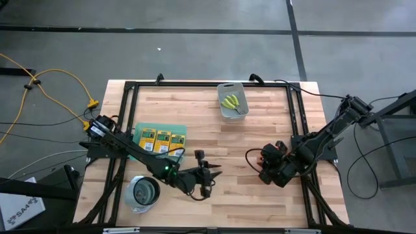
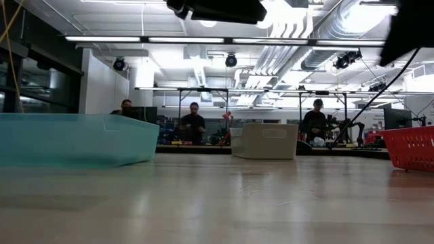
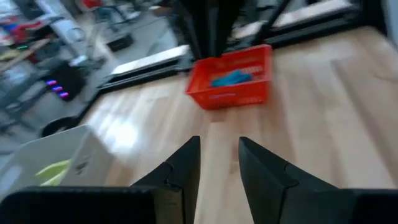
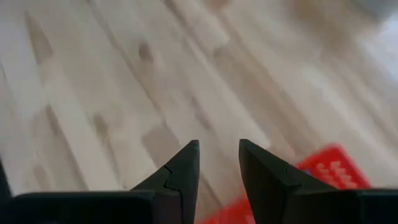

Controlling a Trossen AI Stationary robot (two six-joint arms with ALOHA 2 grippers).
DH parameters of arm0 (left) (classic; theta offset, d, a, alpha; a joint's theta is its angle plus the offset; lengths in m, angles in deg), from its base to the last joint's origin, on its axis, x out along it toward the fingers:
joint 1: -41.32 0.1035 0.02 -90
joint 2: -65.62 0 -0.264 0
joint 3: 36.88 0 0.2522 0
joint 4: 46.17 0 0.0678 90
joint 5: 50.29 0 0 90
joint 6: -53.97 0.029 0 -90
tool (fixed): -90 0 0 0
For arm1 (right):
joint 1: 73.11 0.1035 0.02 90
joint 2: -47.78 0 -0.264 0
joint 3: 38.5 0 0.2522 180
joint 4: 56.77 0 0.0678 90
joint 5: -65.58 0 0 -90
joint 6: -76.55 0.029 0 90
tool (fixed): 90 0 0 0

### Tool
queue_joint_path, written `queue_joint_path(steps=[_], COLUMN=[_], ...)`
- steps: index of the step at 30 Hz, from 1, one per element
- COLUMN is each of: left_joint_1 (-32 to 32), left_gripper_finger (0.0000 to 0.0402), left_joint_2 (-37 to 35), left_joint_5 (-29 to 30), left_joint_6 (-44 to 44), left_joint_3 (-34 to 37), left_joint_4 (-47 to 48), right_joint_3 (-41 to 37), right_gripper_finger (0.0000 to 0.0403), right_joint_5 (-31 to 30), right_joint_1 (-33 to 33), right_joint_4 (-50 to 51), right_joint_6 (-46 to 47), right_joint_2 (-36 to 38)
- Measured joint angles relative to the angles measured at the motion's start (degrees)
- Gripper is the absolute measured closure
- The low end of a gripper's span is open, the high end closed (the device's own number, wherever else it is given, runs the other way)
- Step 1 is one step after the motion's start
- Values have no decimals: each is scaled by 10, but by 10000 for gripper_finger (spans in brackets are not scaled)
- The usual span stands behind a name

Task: Pick & Place School Supplies
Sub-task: Return to Home Position

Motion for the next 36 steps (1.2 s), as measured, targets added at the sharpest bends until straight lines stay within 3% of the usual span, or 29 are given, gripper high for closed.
queue_joint_path(steps=[3,5,10,14,17,25,30,36], left_joint_1=[13,39,131,194,226,257,266,264], left_gripper_finger=[301,301,301,301,301,301,301,301], left_joint_2=[-4,-11,-18,-27,-42,-88,-96,-96], left_joint_5=[37,17,-194,-297,-322,-323,-323,-323], left_joint_6=[-7,-22,-56,-67,-58,-23,-22,-32], left_joint_3=[0,0,1,2,1,1,1,1], left_joint_4=[-2,16,78,93,100,141,153,168], right_joint_3=[0,0,-1,-22,-47,-152,-242,-354], right_gripper_finger=[298,298,298,298,298,298,298,298], right_joint_5=[-62,-88,-99,-86,-47,101,178,256], right_joint_1=[-3,-14,-67,-131,-189,-339,-405,-439], right_joint_4=[-23,-39,-68,-113,-160,-296,-395,-529], right_joint_6=[-25,-58,-155,-253,-324,-468,-483,-477], right_joint_2=[0,2,26,80,138,290,356,407])
